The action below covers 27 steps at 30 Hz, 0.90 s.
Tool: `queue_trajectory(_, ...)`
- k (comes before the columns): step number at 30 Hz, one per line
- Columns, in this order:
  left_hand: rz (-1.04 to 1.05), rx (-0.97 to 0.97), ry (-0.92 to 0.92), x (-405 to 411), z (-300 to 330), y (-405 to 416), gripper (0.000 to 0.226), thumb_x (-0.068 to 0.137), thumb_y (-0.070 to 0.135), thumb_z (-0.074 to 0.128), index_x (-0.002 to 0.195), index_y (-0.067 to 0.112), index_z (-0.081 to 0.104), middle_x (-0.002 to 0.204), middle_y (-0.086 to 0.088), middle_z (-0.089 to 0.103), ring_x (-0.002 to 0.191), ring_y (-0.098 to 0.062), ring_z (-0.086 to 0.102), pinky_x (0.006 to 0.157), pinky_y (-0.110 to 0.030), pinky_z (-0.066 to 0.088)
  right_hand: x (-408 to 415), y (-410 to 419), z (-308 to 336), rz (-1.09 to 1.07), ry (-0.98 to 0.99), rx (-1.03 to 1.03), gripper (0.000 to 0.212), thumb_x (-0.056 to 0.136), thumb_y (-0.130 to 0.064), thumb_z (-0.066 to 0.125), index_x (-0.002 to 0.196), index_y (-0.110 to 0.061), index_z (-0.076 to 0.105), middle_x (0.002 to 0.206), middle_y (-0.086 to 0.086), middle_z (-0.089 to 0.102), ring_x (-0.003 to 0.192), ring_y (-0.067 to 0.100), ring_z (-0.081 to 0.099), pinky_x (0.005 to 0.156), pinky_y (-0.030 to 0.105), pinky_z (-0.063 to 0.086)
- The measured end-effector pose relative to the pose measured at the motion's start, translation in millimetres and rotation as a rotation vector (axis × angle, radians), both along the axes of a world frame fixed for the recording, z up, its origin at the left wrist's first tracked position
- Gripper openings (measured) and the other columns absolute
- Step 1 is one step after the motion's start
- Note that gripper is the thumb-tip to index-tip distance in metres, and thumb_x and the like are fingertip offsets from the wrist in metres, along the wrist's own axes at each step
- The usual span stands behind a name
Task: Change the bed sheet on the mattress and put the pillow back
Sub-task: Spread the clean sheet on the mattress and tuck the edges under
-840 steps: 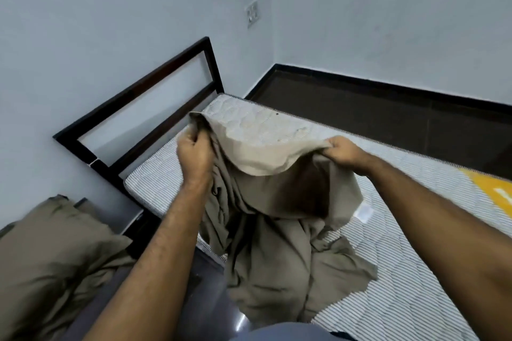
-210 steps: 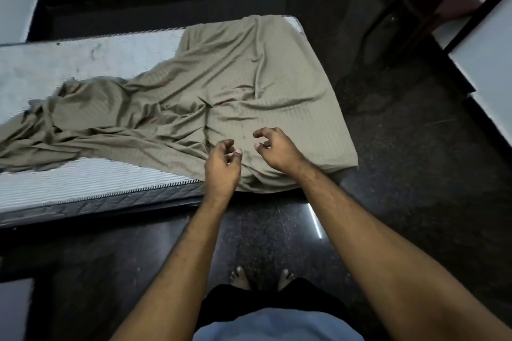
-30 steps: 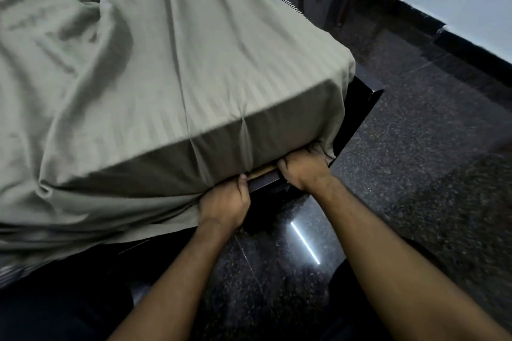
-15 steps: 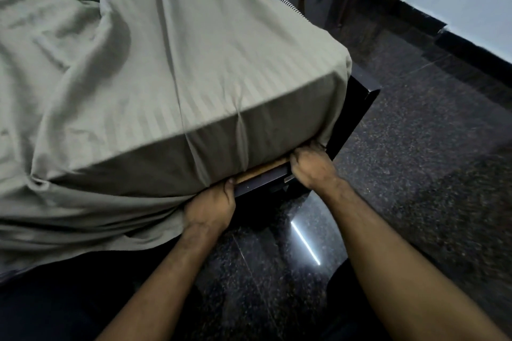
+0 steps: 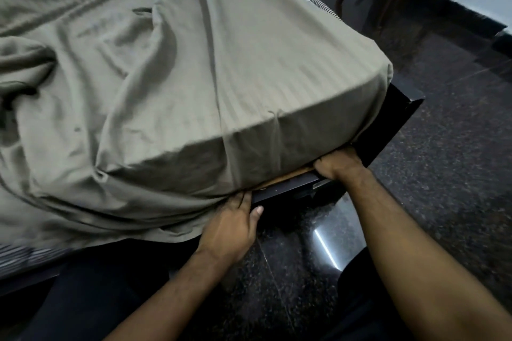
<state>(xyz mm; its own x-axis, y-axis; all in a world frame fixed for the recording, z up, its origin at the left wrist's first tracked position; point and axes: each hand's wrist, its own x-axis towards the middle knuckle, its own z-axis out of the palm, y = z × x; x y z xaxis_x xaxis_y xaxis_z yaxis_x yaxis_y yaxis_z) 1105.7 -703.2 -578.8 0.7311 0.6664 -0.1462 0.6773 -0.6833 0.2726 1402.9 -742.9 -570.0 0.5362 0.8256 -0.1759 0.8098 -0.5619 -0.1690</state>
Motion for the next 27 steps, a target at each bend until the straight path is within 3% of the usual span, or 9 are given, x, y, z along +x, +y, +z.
queue_trajectory(4, 0.136, 0.004, 0.038, 10, -4, 23, 0.055, 0.107, 0.049, 0.017, 0.125, 0.019, 0.060, 0.126, -0.009, 0.068, 0.115, -0.030, 0.064, 0.094, -0.038, 0.052, -13, -6, 8, 0.049, -0.035, -0.227, 0.061, 0.096, -0.052, 0.027, 0.147, -0.026, 0.049, 0.153, 0.006, 0.048, 0.141, 0.030, 0.042, 0.117, 0.040, 0.032)
queue_trajectory(6, 0.115, 0.093, 0.108, 11, -4, 30, 0.066, 0.102, 0.044, 0.004, 0.122, 0.018, 0.062, 0.117, -0.006, 0.072, 0.106, -0.031, 0.069, 0.087, -0.039, 0.055, -20, -20, 16, 0.116, -0.077, -0.299, 0.052, 0.105, -0.044, 0.028, 0.149, -0.022, 0.045, 0.155, 0.009, 0.044, 0.142, 0.030, 0.040, 0.118, 0.045, 0.027)
queue_trajectory(9, -0.023, 0.152, 0.201, 7, 1, 29, 0.075, 0.093, 0.035, 0.000, 0.123, 0.016, 0.065, 0.101, -0.009, 0.073, 0.088, -0.033, 0.073, 0.072, -0.042, 0.060, -45, -42, 33, 0.187, -0.092, -0.290, 0.044, 0.102, -0.040, 0.047, 0.139, -0.016, 0.049, 0.144, 0.014, 0.053, 0.130, 0.034, 0.053, 0.105, 0.043, 0.044)
queue_trajectory(12, 0.075, 0.006, 0.143, 8, 1, 28, 0.053, 0.108, 0.042, 0.019, 0.127, 0.016, 0.061, 0.120, -0.012, 0.070, 0.110, -0.035, 0.067, 0.089, -0.044, 0.054, -84, -45, 35, 0.238, -0.088, -0.099, 0.029, 0.102, -0.042, 0.045, 0.117, -0.020, 0.058, 0.124, 0.008, 0.065, 0.113, 0.032, 0.063, 0.085, 0.040, 0.051)
queue_trajectory(15, 0.179, -0.065, 0.148, -4, -1, 31, 0.053, 0.108, 0.049, 0.025, 0.126, 0.014, 0.061, 0.128, -0.014, 0.066, 0.119, -0.035, 0.062, 0.096, -0.043, 0.050, -92, -34, 27, 0.209, -0.029, 0.011, 0.032, 0.105, -0.041, 0.041, 0.113, -0.019, 0.063, 0.119, 0.011, 0.068, 0.111, 0.033, 0.064, 0.086, 0.041, 0.051)
queue_trajectory(18, 0.234, -0.069, 0.139, -24, 2, 28, 0.052, 0.108, 0.049, 0.026, 0.125, 0.015, 0.061, 0.128, -0.011, 0.067, 0.119, -0.034, 0.063, 0.095, -0.041, 0.051, -78, -28, 24, 0.196, -0.078, -0.012, 0.033, 0.104, -0.044, 0.043, 0.112, -0.025, 0.069, 0.115, 0.010, 0.072, 0.110, 0.033, 0.065, 0.089, 0.038, 0.049)
queue_trajectory(21, 0.209, -0.030, 0.141, -32, 11, 25, 0.049, 0.108, 0.049, 0.026, 0.120, 0.016, 0.060, 0.119, -0.010, 0.070, 0.110, -0.033, 0.066, 0.086, -0.039, 0.053, -70, -24, 19, 0.151, -0.089, 0.041, 0.035, 0.101, -0.048, 0.048, 0.105, -0.025, 0.074, 0.103, 0.010, 0.075, 0.101, 0.035, 0.068, 0.081, 0.039, 0.053)
queue_trajectory(24, 0.119, 0.074, 0.218, -34, 24, 13, 0.039, 0.109, 0.044, 0.032, 0.116, 0.017, 0.059, 0.113, -0.009, 0.070, 0.103, -0.031, 0.069, 0.076, -0.038, 0.053, -67, -21, 13, 0.123, -0.024, 0.030, 0.035, 0.103, -0.045, 0.046, 0.105, -0.023, 0.073, 0.108, 0.010, 0.074, 0.107, 0.034, 0.066, 0.091, 0.042, 0.048)
queue_trajectory(27, 0.071, 0.178, 0.246, -31, 43, -8, 0.038, 0.107, 0.044, 0.038, 0.112, 0.016, 0.064, 0.112, -0.007, 0.069, 0.104, -0.029, 0.068, 0.077, -0.038, 0.052, -71, -22, 12, 0.150, -0.044, -0.058, 0.043, 0.105, -0.051, 0.032, 0.123, -0.030, 0.064, 0.129, 0.004, 0.067, 0.126, 0.026, 0.056, 0.109, 0.050, 0.033)
